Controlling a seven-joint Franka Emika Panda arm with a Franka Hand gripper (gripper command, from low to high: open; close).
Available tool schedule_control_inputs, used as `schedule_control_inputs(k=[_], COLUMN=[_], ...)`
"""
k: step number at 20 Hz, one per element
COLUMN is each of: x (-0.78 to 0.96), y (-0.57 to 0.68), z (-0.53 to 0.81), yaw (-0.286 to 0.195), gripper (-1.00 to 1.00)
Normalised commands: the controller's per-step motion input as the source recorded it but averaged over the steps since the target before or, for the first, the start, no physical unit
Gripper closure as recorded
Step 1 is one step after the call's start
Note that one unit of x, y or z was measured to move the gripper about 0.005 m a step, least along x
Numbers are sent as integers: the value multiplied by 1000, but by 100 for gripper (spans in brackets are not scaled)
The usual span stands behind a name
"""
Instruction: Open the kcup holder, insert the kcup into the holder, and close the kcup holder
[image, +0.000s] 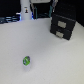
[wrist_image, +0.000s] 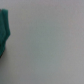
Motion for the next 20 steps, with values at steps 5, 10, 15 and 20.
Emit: schedule_control_inputs(k=[5,10,15,20], x=[-180,-161,-93,-195], y=[732,757,826,770], z=[81,36,-2,-60], yaw=[-172,-181,-181,-179], gripper=[-100,-100,-100,-100])
